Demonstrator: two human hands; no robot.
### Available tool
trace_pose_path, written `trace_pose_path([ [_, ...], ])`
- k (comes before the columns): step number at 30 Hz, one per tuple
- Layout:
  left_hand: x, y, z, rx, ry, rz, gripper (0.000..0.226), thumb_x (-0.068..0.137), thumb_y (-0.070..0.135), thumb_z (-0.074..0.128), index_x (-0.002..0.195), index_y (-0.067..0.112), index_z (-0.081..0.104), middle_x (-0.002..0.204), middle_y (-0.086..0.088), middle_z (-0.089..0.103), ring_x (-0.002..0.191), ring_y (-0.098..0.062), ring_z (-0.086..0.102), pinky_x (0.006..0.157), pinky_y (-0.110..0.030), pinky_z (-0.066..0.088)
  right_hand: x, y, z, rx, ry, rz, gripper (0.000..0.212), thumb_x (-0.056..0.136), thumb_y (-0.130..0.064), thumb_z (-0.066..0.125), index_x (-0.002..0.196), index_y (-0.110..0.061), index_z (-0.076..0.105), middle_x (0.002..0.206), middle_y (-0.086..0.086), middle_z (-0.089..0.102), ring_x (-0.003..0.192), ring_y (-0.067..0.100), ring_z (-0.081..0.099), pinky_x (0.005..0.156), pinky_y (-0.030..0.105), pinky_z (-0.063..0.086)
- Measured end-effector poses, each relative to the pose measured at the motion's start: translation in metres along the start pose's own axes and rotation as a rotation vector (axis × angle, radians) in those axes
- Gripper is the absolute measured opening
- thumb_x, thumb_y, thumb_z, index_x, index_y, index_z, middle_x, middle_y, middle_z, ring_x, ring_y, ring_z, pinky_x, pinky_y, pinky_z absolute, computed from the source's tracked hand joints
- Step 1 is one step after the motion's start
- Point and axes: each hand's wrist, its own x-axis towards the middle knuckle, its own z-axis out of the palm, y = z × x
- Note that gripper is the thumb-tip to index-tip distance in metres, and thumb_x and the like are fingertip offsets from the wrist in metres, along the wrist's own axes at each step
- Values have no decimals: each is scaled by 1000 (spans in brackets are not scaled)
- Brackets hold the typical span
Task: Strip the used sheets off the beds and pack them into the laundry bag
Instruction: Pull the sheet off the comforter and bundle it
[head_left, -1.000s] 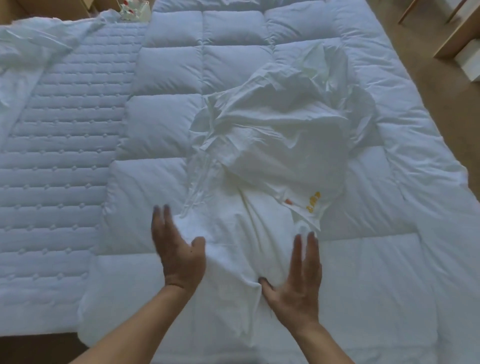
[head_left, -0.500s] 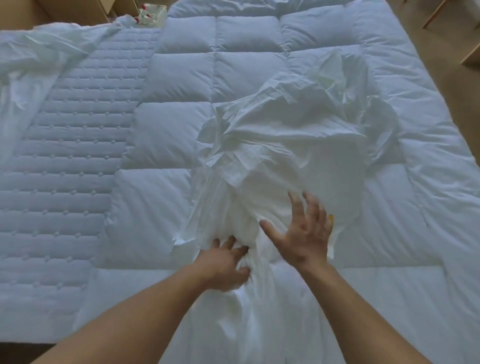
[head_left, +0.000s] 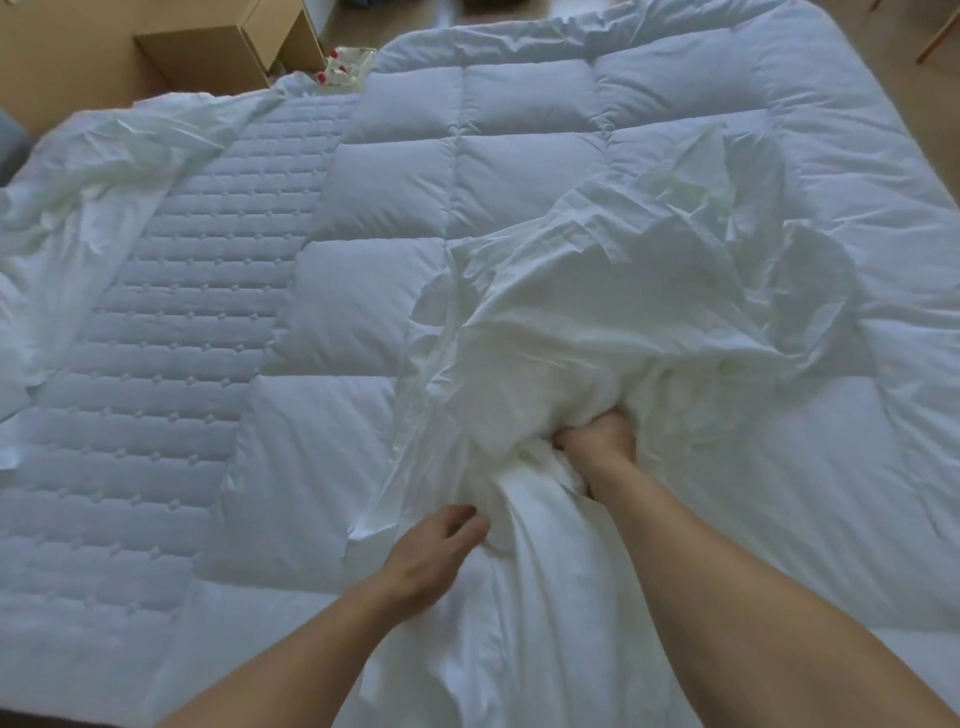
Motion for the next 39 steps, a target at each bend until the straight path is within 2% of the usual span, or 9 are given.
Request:
trace_pose_path([
  [7,-11,42,-32,-862,459,-26,67,88,66,45,141,25,44,131,-2,55,109,-23,59,84,-41,47,-109,-24,-55,-23,-73,-499,35,72,-30,62,100,-10,69,81,5,62,79,31,61,68,30,42],
  [12,-21,77,-67,-738,333,272,111,65,80,59,157,30,23,146,14,39,130,-13,48,109,-38,40,-199,38,-55,-250,-62,-966,19,66,-29,55,75,-16,66,74,0,63,71,24,60,54,27,43],
  [16,-28,75,-49,-215,156,275,126,58,65,80,155,47,2,158,8,22,142,-14,32,119,-40,29,-227,115,-42,-629,-207,-855,29,61,-32,51,78,-22,71,83,-3,64,79,24,65,68,29,52],
  [21,-54,30,-6,352,67,337,73,77,31,66,145,43,41,128,-1,58,109,-20,60,94,-29,47,-248,114,-75,-450,-448,-638,50,73,-73,54,101,-34,68,109,-23,62,111,7,57,97,29,47],
  [23,-70,27,0,317,156,436,55,80,20,62,133,32,56,113,2,62,100,-19,60,83,-25,44,-249,87,-93,-142,-189,-552,53,73,-78,52,90,-32,73,100,-24,67,101,3,61,90,34,51],
  [26,-105,35,-3,56,246,578,42,71,19,58,111,26,70,88,13,64,80,-6,59,71,-19,43,-232,41,-102,-100,181,-533,89,68,-77,58,143,-30,50,145,-6,47,135,17,41,109,31,36],
  [29,-134,34,-10,-137,295,748,30,66,17,54,89,19,73,68,13,59,62,-7,54,59,-14,39,-204,-4,-98,-71,6,-344,131,60,-70,80,158,-40,-3,167,-4,-8,154,18,5,121,38,18],
  [32,-145,8,-6,-97,255,879,23,66,17,50,81,25,65,66,13,55,57,-5,50,57,-16,38,-189,-25,-85,126,-124,-212,147,51,-52,94,157,-41,-7,165,0,13,149,23,27,118,41,32],
  [39,-153,-60,-3,-274,422,568,21,64,32,48,81,35,61,75,12,65,66,-7,59,60,-20,45,-273,8,-83,-252,-98,-366,57,86,-13,58,140,-29,52,93,-1,64,85,24,60,73,27,41],
])
